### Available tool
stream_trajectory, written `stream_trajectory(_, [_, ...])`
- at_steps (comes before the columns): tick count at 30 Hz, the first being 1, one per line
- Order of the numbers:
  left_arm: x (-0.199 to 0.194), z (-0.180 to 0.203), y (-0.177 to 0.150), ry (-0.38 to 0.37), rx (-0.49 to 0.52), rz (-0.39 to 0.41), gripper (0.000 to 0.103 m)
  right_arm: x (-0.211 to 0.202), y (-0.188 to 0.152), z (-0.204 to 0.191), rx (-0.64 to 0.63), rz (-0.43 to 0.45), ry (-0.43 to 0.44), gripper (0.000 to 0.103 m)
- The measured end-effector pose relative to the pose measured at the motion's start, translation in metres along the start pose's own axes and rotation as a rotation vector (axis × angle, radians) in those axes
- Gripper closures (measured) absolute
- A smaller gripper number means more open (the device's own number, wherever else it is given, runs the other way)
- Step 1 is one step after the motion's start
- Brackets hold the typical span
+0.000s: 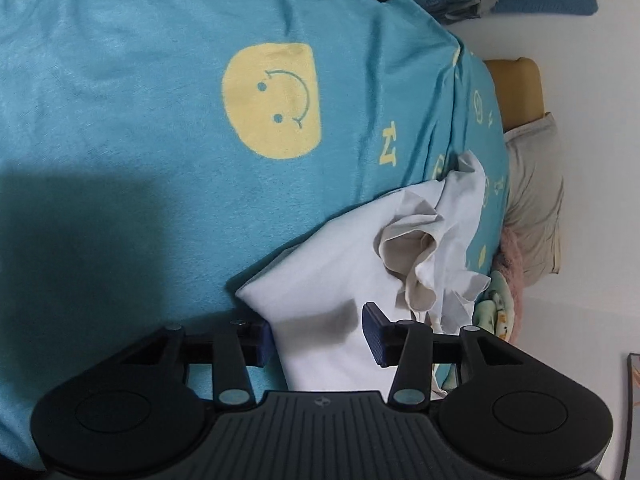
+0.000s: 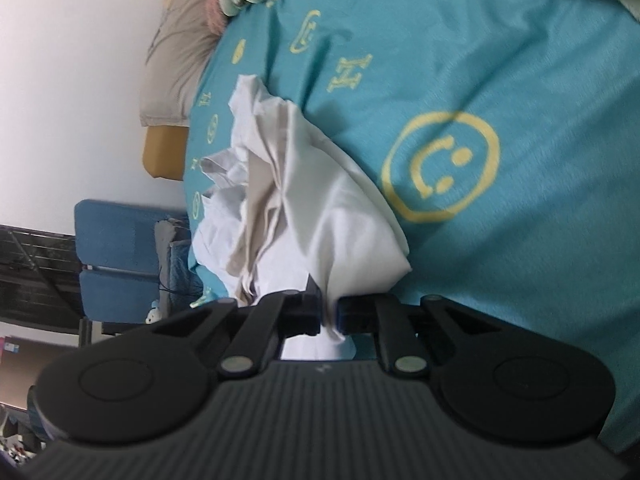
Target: Fold clothes
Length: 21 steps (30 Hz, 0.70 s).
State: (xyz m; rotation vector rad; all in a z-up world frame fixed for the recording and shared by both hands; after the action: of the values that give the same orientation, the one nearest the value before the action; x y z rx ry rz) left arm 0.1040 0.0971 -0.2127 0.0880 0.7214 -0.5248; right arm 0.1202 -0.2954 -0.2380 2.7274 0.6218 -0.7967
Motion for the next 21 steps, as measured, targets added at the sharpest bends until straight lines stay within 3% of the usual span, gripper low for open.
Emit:
stream_trajectory(2, [0.006,0.005,0.001,-0.013,0.021,0.000,0.057,-0.003,0.001,-0.004,-0.022,0.009,0.003,0.093])
stream_trajectory(6, [0.009,0.017,0.000,-0.051,0.057,0.017,0.093,-0.006,0.003,-0.009,-0.061,0.023,0.006,0.094])
stream_trajectory(10, [0.000,0.038,-0.004,-0.052,0.196,0.065,0.097,-0.013,0.005,-0.019,-0.121,0.044,0.018,0.094])
stream_trajectory(15, [-0.030,0.056,-0.013,-0.154,0.250,0.099,0.098,-0.029,0.005,-0.037,-0.187,0.079,0.047,0.095])
stream_trajectory(19, [-0.061,0.084,-0.022,-0.207,0.376,0.151,0.099,-0.057,0.003,-0.068,-0.258,0.122,0.075,0.095])
stream_trajectory(21, [-0.081,0.097,-0.028,-0.246,0.388,0.159,0.099,-0.077,0.001,-0.087,-0.283,0.139,0.103,0.095])
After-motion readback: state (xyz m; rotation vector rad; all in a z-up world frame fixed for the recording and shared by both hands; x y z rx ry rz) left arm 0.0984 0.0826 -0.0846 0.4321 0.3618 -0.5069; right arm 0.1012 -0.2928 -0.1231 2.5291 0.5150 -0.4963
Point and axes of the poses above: each gripper's, at about its wrist camera, not at the fingertips, and x roughly the way its jaws point, z to its right, y to its top, the point moved 5 cm from there along x, roughly the way its jaws point
